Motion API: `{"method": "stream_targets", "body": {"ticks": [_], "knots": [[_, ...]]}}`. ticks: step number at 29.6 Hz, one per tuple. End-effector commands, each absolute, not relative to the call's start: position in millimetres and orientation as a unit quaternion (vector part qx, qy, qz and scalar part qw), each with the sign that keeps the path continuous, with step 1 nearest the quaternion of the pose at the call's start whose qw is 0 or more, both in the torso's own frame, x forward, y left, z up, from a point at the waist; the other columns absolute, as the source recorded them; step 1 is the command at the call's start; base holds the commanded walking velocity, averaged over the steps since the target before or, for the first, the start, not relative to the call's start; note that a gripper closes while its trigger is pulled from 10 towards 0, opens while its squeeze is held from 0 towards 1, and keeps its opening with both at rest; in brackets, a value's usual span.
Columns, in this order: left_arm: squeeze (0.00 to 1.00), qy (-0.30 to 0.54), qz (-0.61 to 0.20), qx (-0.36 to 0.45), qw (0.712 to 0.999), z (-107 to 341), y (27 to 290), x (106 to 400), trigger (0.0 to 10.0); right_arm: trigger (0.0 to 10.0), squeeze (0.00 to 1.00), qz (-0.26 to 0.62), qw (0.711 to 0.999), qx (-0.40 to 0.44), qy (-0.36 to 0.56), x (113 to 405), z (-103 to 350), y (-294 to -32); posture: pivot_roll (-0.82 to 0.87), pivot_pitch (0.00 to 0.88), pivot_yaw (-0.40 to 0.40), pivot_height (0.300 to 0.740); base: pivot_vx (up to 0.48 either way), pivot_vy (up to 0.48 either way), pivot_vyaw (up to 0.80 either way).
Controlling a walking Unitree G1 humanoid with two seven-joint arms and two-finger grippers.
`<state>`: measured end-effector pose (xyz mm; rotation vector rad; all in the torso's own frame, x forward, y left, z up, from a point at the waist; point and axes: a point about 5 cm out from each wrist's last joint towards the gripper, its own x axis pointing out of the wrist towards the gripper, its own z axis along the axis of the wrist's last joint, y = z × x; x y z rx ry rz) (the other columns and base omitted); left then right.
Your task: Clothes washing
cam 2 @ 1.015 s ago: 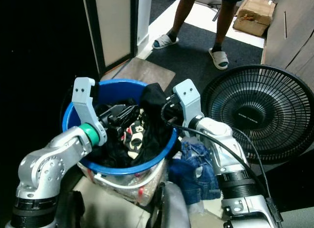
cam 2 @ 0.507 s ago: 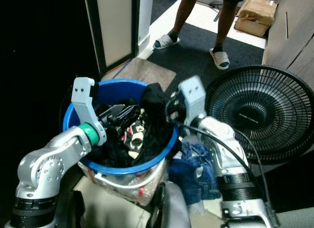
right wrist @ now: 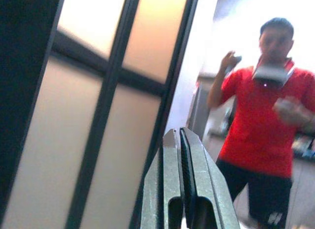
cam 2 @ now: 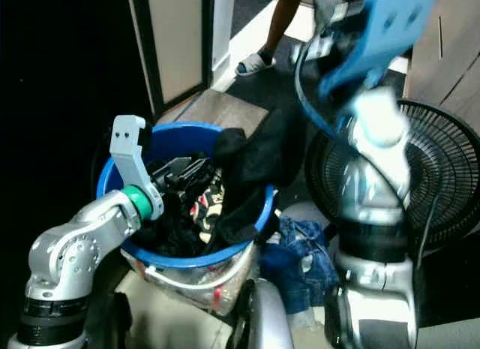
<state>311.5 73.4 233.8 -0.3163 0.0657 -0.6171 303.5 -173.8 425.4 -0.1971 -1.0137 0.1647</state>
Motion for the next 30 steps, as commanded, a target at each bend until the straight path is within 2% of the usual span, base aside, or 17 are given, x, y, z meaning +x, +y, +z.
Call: {"method": "stream_targets", "body": {"ticks": [1, 2, 4, 5, 7, 8, 9, 12, 13, 14, 15, 16, 22, 27, 30], "knots": [[0.0, 0.036, -0.31, -0.154, 0.937, 232, 70, 312, 10.0, 10.0, 0.0, 0.063, 0.858, -0.098, -0.501, 301, 432, -180, 0.04, 0.198, 0.019, 0.561, 0.0, 0.0, 0.0], [0.0, 0.036, -0.31, -0.154, 0.937, 232, 70, 312, 10.0, 10.0, 0.0, 0.063, 0.858, -0.098, -0.501, 301, 432, -180, 0.04, 0.198, 0.019, 0.561, 0.0, 0.0, 0.0], [0.0, 0.036, -0.313, -0.155, 0.936, 232, 68, 313, 10.0, 10.0, 0.0, 0.041, 0.825, -0.1, -0.555, 290, 473, -188, 0.03, 0.193, 0.016, 0.561, 0.0, 0.0, 0.0], [0.0, 0.035, -0.313, -0.156, 0.936, 232, 68, 312, 10.0, 10.0, 0.0, 0.053, 0.831, -0.116, -0.541, 295, 479, -186, 0.03, 0.193, 0.01, 0.561, 0.0, 0.0, 0.0], [0.0, 0.035, -0.312, -0.157, 0.936, 231, 68, 312, 10.0, 10.0, 0.0, 0.074, 0.87, -0.129, -0.47, 316, 465, -182, 0.03, 0.195, 0.006, 0.561, 0.0, 0.0, 0.0], [0.0, 0.035, -0.31, -0.158, 0.937, 231, 69, 311, 10.0, 10.0, 0.0, 0.088, 0.887, -0.146, -0.429, 328, 444, -177, 0.04, 0.199, 0.0, 0.561, 0.0, 0.0, 0.0], [0.0, 0.035, -0.31, -0.158, 0.937, 231, 69, 311, 10.0, 10.0, 0.0, 0.088, 0.887, -0.146, -0.429, 328, 444, -177, 0.04, 0.199, 0.0, 0.561, 0.0, 0.0, 0.0], [0.0, 0.036, -0.304, -0.158, 0.939, 229, 71, 310, 10.0, 10.0, 0.0, 0.151, 0.939, -0.152, -0.269, 354, 360, -162, 0.05, 0.212, -0.004, 0.561, 0.0, 0.0, 0.0], [0.0, 0.036, -0.304, -0.158, 0.939, 229, 71, 310, 10.0, 10.0, 0.0, 0.151, 0.939, -0.152, -0.269, 354, 360, -162, 0.05, 0.212, -0.004, 0.561, 0.0, 0.0, 0.0], [0.0, 0.037, -0.302, -0.158, 0.939, 228, 72, 309, 10.0, 10.0, 0.07, 0.154, 0.95, -0.155, -0.221, 357, 334, -161, 0.05, 0.215, -0.004, 0.561, 0.0, 0.0, 0.0], [0.0, 0.038, -0.301, -0.158, 0.939, 228, 72, 309, 10.0, 10.0, 0.07, 0.154, 0.956, -0.158, -0.195, 358, 320, -162, 0.05, 0.217, -0.004, 0.561, 0.0, 0.0, 0.0], [0.0, 0.04, -0.301, -0.158, 0.94, 227, 73, 309, 10.0, 10.0, 1.0, 0.161, 0.96, -0.166, -0.158, 357, 302, -164, 0.05, 0.224, -0.003, 0.561, 0.0, 0.0, 0.0], [0.0, 0.046, -0.303, -0.157, 0.939, 224, 72, 307, 10.0, 10.0, 1.0, 0.182, 0.963, -0.175, -0.092, 353, 277, -174, 0.03, 0.235, 0.0, 0.561, 0.0, 0.0, 0.0], [0.0, 0.051, -0.312, -0.157, 0.935, 222, 66, 307, 10.0, 10.0, 1.0, 0.223, 0.954, -0.201, -0.002, 335, 250, -191, 0.02, 0.246, 0.003, 0.561, 0.0, 0.0, 0.0], [0.0, 0.051, -0.313, -0.157, 0.935, 222, 66, 307, 10.0, 10.0, 1.0, 0.223, 0.954, -0.202, 0.006, 334, 247, -193, 0.02, 0.247, 0.004, 0.561, 0.0, 0.0, 0.0]]}}
